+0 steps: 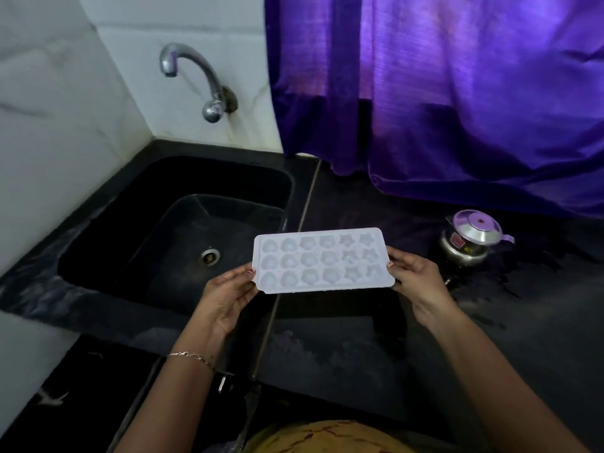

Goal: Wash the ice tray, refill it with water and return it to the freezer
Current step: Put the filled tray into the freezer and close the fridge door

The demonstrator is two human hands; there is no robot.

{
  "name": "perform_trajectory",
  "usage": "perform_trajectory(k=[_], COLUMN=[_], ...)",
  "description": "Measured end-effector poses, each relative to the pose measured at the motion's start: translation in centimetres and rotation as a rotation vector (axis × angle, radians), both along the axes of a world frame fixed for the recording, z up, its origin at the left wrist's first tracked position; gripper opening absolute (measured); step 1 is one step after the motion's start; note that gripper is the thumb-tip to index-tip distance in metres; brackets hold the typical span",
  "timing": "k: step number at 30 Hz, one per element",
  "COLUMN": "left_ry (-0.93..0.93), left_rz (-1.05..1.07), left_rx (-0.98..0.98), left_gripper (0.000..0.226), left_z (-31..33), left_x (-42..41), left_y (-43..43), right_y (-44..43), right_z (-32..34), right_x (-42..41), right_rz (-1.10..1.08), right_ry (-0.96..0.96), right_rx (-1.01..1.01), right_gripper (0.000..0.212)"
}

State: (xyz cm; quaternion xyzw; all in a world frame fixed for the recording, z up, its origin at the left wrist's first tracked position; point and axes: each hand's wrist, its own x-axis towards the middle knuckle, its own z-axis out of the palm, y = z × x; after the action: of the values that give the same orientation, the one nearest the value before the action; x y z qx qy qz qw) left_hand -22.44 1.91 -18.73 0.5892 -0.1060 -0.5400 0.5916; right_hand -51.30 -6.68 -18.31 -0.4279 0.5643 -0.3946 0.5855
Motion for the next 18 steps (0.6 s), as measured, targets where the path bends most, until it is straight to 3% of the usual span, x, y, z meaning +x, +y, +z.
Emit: perform_trajectory(k=[18], left_ry=[-0.019], left_rz=[0.782], left_rx=[-0.065], left_gripper=[0.015], left_z=[1.8], left_x=[0.7], left_y=[26.2], right_y=[8.2], right_z=[2.5], right_x=[13.4], right_rz=[0.816], right_ry=[-0.032], right_rx=[0.048], right_gripper=[0.032])
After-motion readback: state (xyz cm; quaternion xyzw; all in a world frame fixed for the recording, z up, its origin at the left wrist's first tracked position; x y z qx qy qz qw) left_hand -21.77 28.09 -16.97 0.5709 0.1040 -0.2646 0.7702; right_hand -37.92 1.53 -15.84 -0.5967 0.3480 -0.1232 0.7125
